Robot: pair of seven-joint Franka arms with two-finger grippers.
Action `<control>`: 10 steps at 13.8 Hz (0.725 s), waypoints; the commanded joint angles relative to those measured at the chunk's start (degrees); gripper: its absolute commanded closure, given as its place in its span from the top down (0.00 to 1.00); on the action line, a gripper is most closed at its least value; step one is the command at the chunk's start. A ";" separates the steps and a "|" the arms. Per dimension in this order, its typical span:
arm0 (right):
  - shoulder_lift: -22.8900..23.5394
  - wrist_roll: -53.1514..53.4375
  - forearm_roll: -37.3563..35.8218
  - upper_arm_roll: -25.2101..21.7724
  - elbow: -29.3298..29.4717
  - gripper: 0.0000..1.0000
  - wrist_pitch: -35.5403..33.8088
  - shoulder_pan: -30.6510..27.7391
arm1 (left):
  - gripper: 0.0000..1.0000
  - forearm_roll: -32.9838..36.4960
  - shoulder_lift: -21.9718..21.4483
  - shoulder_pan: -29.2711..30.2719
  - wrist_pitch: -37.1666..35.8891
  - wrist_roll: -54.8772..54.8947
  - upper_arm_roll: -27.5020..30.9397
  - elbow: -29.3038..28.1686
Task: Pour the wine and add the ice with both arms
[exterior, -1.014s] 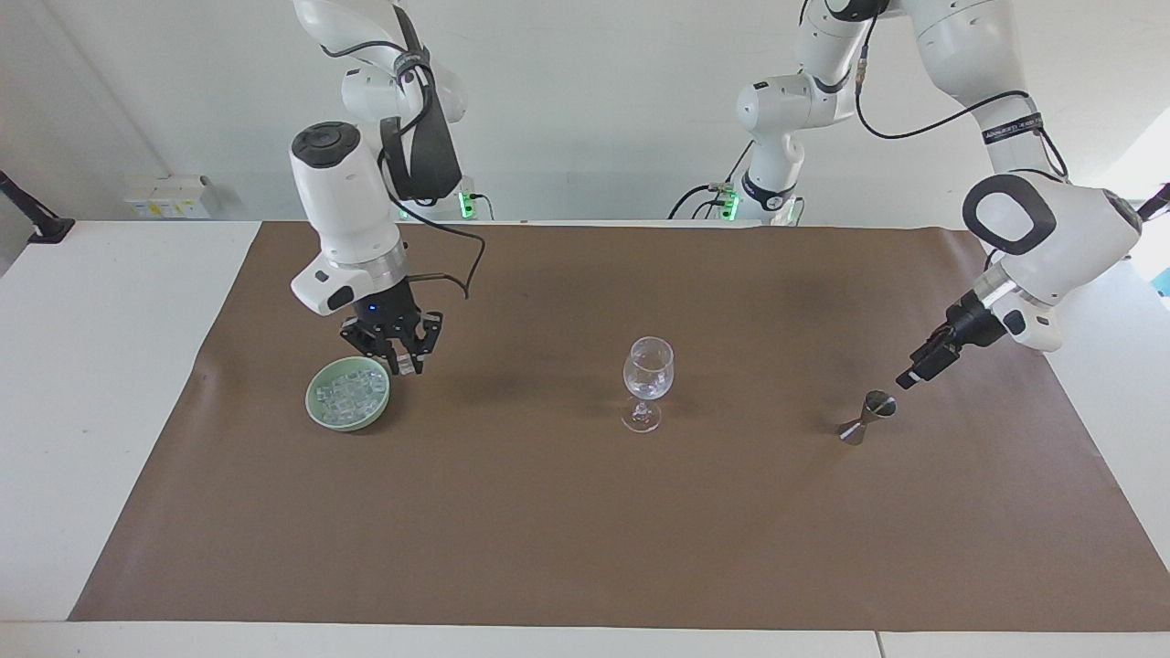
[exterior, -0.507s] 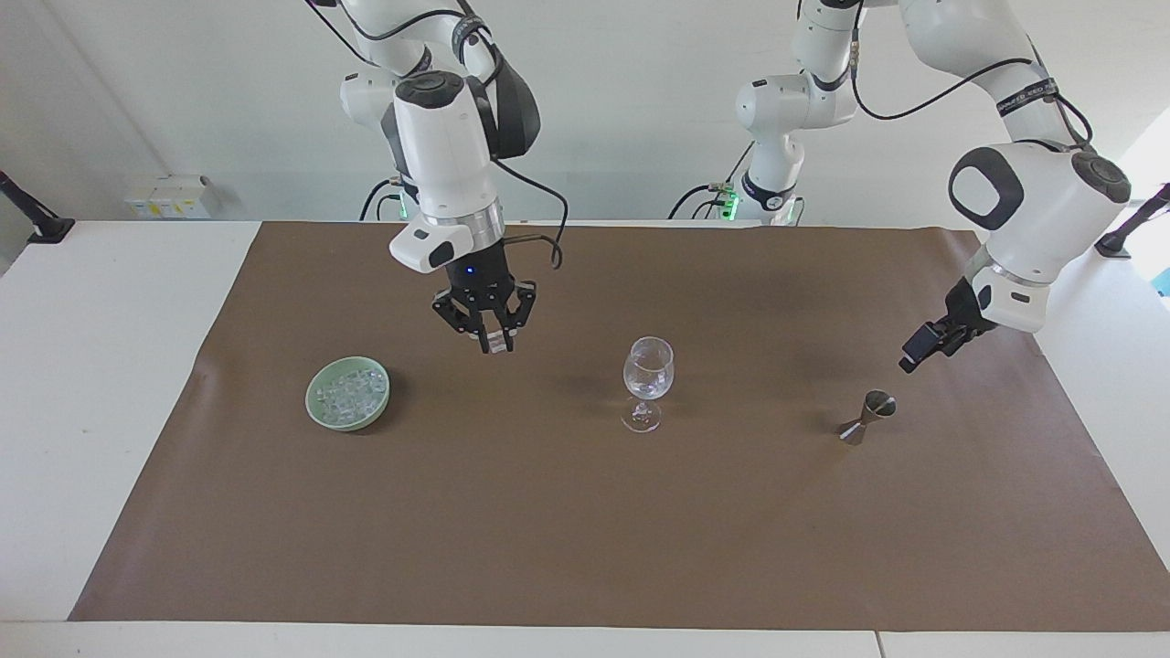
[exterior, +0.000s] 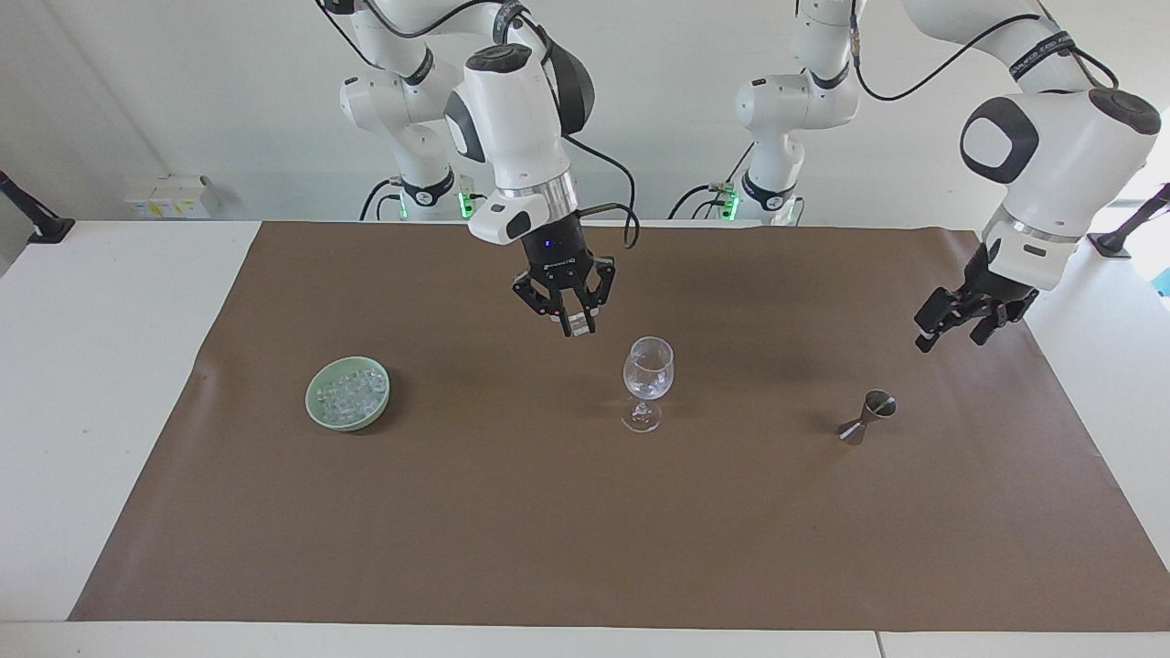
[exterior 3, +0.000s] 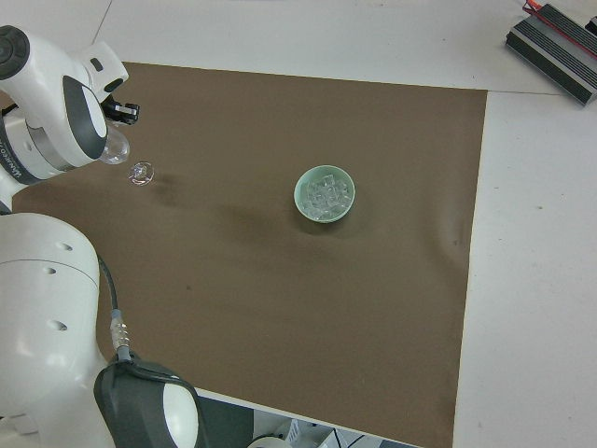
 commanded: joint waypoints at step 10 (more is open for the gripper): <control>12.02 10.69 -3.05 -0.19 11.23 0.00 6.38 8.29 | 1.00 5.28 -1.74 -1.62 -15.40 8.56 5.95 13.20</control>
